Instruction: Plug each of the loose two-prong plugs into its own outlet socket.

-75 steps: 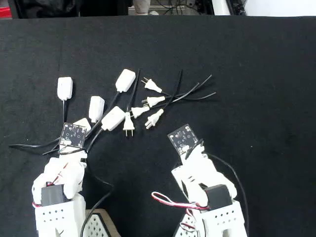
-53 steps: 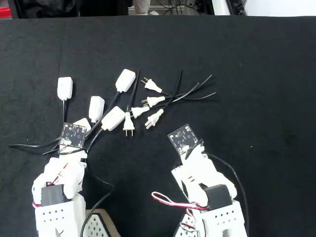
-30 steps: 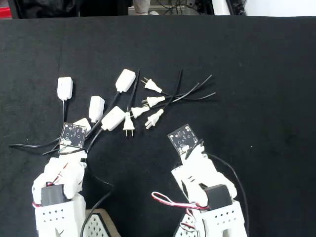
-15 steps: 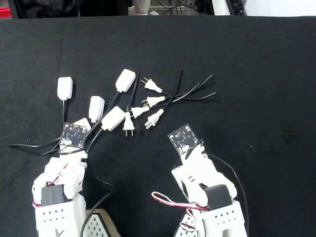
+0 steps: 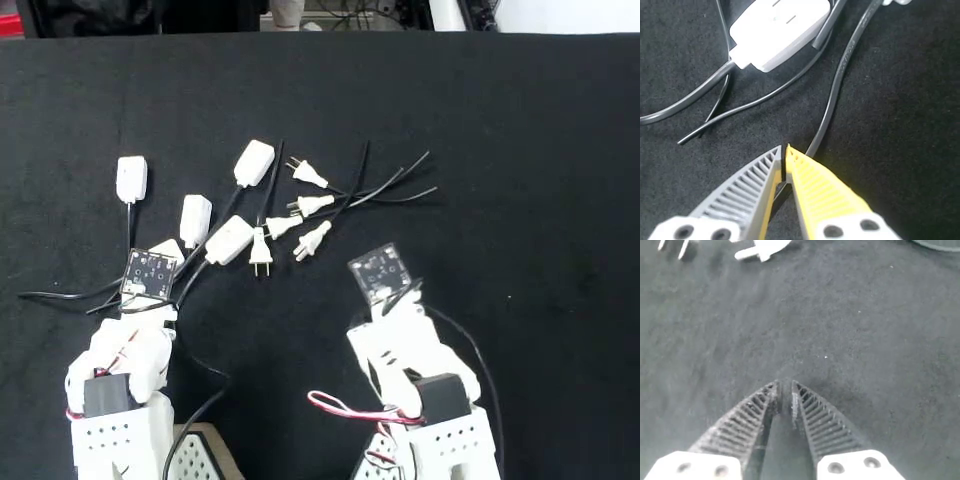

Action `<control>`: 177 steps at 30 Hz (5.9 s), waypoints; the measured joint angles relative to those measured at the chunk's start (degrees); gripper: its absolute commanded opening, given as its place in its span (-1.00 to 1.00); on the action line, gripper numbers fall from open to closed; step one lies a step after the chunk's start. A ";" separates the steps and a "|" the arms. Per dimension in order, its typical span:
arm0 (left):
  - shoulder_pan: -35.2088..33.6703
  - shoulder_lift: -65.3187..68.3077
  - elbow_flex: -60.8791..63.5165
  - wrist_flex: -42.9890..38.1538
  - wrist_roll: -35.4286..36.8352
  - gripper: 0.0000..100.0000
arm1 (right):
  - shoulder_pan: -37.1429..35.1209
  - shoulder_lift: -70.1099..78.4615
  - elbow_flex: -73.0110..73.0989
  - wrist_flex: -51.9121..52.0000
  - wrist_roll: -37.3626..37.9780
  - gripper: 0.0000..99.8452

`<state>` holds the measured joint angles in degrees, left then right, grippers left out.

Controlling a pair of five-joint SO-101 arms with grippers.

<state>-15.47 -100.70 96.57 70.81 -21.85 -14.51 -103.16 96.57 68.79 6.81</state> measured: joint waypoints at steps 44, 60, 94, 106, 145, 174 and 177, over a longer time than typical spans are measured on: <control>0.00 0.00 0.00 0.00 -0.09 -0.94 | 10.11 79.82 -49.67 -8.18 -16.97 -0.64; 0.00 0.00 0.00 0.00 -0.09 -0.94 | 10.11 79.82 -47.74 -8.53 -16.97 -0.64; 0.00 0.00 0.00 0.00 -0.09 -0.94 | 10.11 79.82 -46.95 -8.53 -15.56 -0.63; 0.00 0.00 0.00 0.00 -0.09 -0.94 | -0.97 80.00 -56.53 0.88 -13.80 -0.64; 0.00 0.00 0.00 0.00 -0.09 -0.94 | -5.80 97.23 -67.96 -1.93 -20.40 -0.63; 0.00 0.00 0.00 0.00 -0.09 -0.94 | -5.80 97.23 -66.81 -2.11 -20.40 -0.63; 0.00 0.00 0.00 0.00 -0.09 -0.94 | -5.80 97.23 -66.29 -2.11 -20.40 -0.63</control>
<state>-15.47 -100.70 96.57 70.81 -21.93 -20.31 -5.93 30.29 66.68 -13.58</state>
